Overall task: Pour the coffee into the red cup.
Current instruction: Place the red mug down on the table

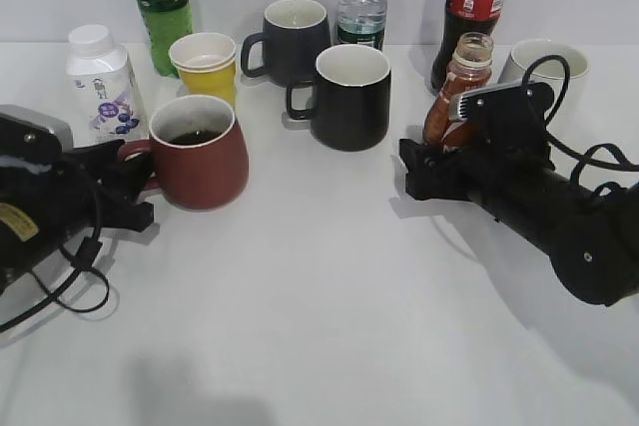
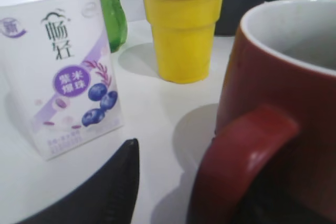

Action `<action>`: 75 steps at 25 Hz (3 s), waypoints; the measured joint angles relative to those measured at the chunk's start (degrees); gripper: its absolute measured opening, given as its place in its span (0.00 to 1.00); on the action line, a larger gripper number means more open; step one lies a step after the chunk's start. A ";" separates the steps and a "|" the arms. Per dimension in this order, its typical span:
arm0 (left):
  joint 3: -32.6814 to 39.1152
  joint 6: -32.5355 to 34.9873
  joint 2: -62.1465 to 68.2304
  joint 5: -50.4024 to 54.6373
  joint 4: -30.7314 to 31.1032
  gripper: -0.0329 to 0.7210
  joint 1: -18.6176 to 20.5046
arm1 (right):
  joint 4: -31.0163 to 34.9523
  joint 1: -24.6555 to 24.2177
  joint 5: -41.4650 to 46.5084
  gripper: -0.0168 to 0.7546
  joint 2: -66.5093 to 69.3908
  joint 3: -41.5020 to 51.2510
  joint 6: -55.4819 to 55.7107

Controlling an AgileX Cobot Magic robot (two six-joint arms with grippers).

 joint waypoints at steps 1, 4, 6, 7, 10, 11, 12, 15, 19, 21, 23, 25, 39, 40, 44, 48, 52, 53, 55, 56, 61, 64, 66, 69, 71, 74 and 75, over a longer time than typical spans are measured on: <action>0.54 0.00 -0.20 -0.23 0.00 0.51 -0.06 | 0.00 0.00 0.00 0.86 0.00 0.31 0.06; 2.05 -0.05 -0.42 -1.03 0.05 0.51 -0.11 | 0.27 0.00 0.17 0.87 -0.98 1.83 0.06; 2.79 -0.05 -0.48 -1.37 0.17 0.51 -0.11 | 0.64 0.00 0.34 0.87 -2.43 3.31 0.06; 3.09 -0.05 -0.53 -1.58 0.40 0.51 -0.11 | 0.73 0.00 0.40 0.87 -3.24 4.26 0.06; 3.22 -0.05 -0.53 -1.79 1.23 0.52 -0.11 | 1.06 0.00 0.43 0.87 -5.07 7.41 0.06; 3.33 -0.05 -0.53 -1.90 1.55 0.55 -0.11 | 1.25 0.00 0.43 0.87 -5.65 8.59 0.06; 3.58 -0.10 -0.59 -2.07 1.80 0.58 -0.11 | 1.48 0.00 0.43 0.87 -6.20 9.56 0.06; 4.39 -0.60 -1.00 -2.19 1.92 0.65 -0.11 | 1.65 0.00 0.43 0.87 -7.91 12.35 0.06; 4.81 -0.89 -1.21 -2.24 1.98 0.68 -0.11 | 1.71 0.00 0.43 0.86 -9.11 14.19 0.06; 5.43 -0.89 -2.03 -1.88 2.14 0.68 -0.11 | 1.77 0.00 0.43 0.86 -9.40 14.72 0.06; 6.29 -0.89 -3.24 -1.06 2.48 0.68 -0.11 | 1.77 0.00 0.43 0.86 -9.52 14.95 0.06; 6.86 -0.89 -4.40 0.07 3.15 0.69 -0.11 | 1.81 0.00 0.43 0.86 -9.54 14.98 0.08; 3.59 -3.98 -5.12 3.42 2.98 0.69 -0.17 | 1.71 0.00 -1.88 0.81 -9.66 14.98 -0.47; 2.45 -3.98 -5.12 4.35 2.78 0.68 -0.17 | 1.71 0.00 -1.94 0.81 -9.66 14.98 -0.58; -1.49 -3.98 -5.06 8.67 2.13 0.63 -0.17 | 1.65 0.00 -2.12 0.80 -9.66 14.98 -0.86; -2.37 -4.02 -5.06 10.61 2.46 0.59 -0.17 | 1.60 0.00 -2.12 0.79 -9.66 14.98 -1.48; -2.57 -4.39 -5.06 13.10 3.08 0.58 -0.17 | 1.60 0.00 -2.16 0.79 -9.66 14.98 -2.27; -2.61 -4.39 -5.13 13.16 3.13 0.58 -0.17 | 1.60 0.00 -2.16 0.79 -9.66 14.98 -2.42; -2.61 -4.43 -5.49 13.75 3.15 0.58 -0.17 | 1.60 0.00 -2.16 0.79 -9.66 14.98 -2.42; -2.61 -4.43 -6.00 14.77 3.15 0.58 -0.17 | 1.60 0.00 -2.16 0.79 -9.66 14.98 -2.48; -1.18 -4.43 -10.59 19.60 3.27 0.58 -0.17 | 1.65 0.00 -2.22 0.79 -9.66 14.98 -2.72; -0.73 -4.43 -13.33 23.35 3.27 0.58 -0.17 | 1.65 0.00 -2.22 0.79 -9.66 14.98 -2.77; -0.73 -4.43 -14.72 26.73 3.27 0.58 -0.17 | 1.65 0.00 -2.22 0.79 -9.66 14.98 -2.83; -0.67 -4.51 -17.75 31.67 3.27 0.58 -0.17 | 1.65 0.00 -2.22 0.79 -9.66 14.98 -2.83; -0.67 -5.05 -20.49 35.64 3.27 0.58 -0.17 | 1.65 0.00 -2.22 0.79 -9.66 14.98 -2.83; -0.63 -5.67 -25.62 44.03 2.74 0.58 -0.17 | 1.59 0.00 -2.00 0.79 -9.66 14.98 -2.66; -0.63 -5.67 -27.64 47.50 1.80 0.58 -0.17 | 1.59 0.00 -1.80 0.79 -9.66 14.98 -2.59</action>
